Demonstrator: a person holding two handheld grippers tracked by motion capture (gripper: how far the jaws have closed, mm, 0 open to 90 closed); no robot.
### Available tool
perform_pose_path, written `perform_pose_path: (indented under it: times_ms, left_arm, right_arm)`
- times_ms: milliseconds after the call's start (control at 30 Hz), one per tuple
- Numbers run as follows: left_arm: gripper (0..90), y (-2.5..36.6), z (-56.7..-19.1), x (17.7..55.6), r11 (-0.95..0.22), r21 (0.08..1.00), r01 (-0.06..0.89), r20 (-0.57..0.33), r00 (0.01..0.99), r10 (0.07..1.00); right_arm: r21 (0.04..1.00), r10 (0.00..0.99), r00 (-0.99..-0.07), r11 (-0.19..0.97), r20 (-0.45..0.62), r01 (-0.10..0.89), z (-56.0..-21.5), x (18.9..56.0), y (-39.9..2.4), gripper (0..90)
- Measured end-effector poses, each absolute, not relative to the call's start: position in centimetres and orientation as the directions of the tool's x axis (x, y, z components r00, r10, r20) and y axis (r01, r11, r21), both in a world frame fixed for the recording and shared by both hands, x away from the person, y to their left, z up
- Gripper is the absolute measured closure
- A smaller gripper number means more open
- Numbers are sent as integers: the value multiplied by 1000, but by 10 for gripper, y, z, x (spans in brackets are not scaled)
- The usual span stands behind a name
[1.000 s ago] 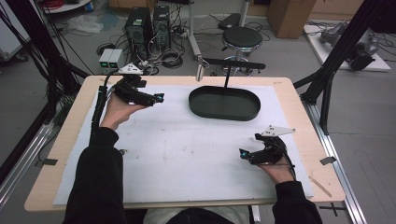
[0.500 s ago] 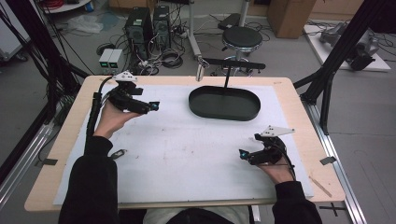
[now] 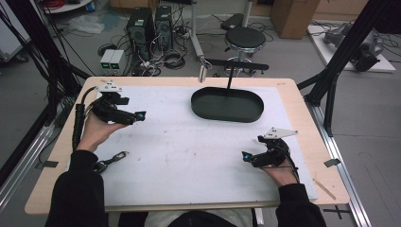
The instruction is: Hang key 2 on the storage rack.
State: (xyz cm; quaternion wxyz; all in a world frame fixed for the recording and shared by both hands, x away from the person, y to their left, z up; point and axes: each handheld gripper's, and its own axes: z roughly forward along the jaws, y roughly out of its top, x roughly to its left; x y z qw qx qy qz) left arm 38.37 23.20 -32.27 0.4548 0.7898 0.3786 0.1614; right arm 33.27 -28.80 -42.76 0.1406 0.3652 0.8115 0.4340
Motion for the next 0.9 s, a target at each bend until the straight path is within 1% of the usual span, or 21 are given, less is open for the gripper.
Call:
perform_pose_path:
  times_ms: [200, 400, 667, 900]
  left_arm:
    - [63, 252, -335, 370, -270, 839, 473, -109, 632, 767]
    - [63, 265, -350, 360, -293, 810, 509, -116, 628, 770]
    - [63, 274, -368, 351, -298, 779, 552, -139, 616, 776]
    - [64, 278, -379, 346, -326, 749, 576, -131, 612, 780]
  right_arm:
    - [806, 713, -696, 361, 86, 469, -428, 332, -288, 8]
    - [803, 714, -695, 365, 83, 471, -428, 332, -287, 8]
    - [799, 714, -696, 373, 77, 471, -429, 332, -286, 8]
    - [795, 715, -696, 381, 71, 472, -429, 332, -285, 9]
